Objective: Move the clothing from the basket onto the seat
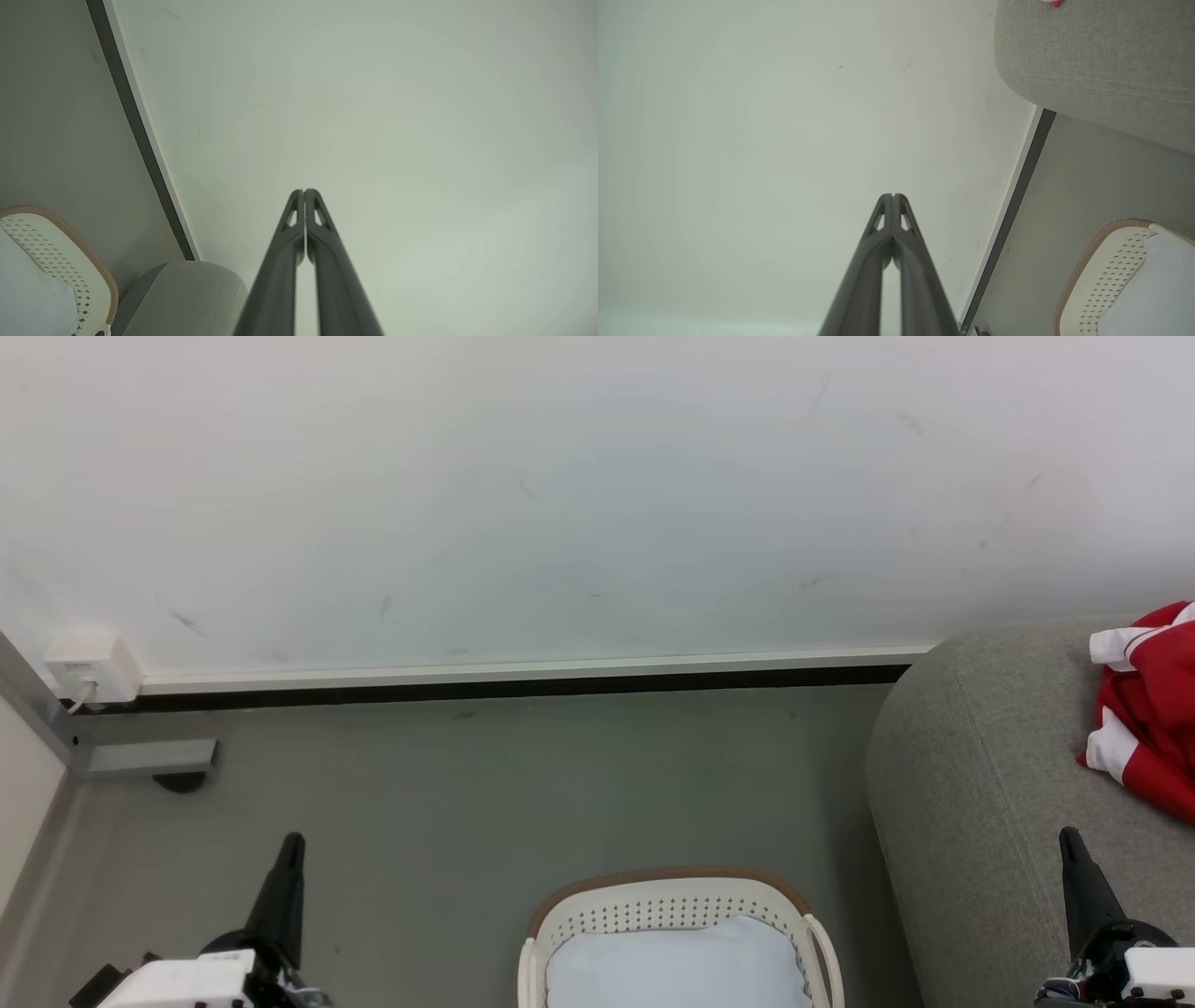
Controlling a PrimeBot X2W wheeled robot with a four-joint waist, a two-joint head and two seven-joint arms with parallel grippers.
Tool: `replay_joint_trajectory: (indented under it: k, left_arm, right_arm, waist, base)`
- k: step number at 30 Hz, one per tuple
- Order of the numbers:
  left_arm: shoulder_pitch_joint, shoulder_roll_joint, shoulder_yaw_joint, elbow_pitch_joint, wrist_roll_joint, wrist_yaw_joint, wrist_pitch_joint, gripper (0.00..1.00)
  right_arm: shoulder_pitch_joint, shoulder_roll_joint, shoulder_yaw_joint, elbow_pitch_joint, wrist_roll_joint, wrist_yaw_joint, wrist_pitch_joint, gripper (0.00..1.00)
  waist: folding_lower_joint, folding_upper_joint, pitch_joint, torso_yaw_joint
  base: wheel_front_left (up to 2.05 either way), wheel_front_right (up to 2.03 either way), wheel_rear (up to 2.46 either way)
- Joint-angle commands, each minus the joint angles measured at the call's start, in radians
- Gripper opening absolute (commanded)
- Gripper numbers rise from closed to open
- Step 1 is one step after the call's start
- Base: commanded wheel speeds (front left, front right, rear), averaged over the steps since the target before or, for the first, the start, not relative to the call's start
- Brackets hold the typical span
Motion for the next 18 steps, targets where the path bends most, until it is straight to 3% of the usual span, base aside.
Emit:
replay_joint_trajectory:
  k: [1, 18]
  left_arm:
    - [-0.007, 0.007, 0.003, -0.002, -0.013, -0.004, 0.005, 0.0]
    - [-0.007, 0.007, 0.003, -0.002, -0.013, -0.004, 0.005, 0.0]
  right_arm:
    - [-0.006, -0.007, -0.003, -0.005, 0.001, -0.002, 0.005, 0.0]
    - [-0.006, -0.007, -0.003, -0.005, 0.001, -0.002, 0.005, 0.0]
  waist:
    - [0.0, 0.0, 0.0, 0.0]
    - [0.0, 0.0, 0.0, 0.0]
  base:
    - [0.0, 0.0, 0.0]
    - [0.0, 0.0, 0.0]
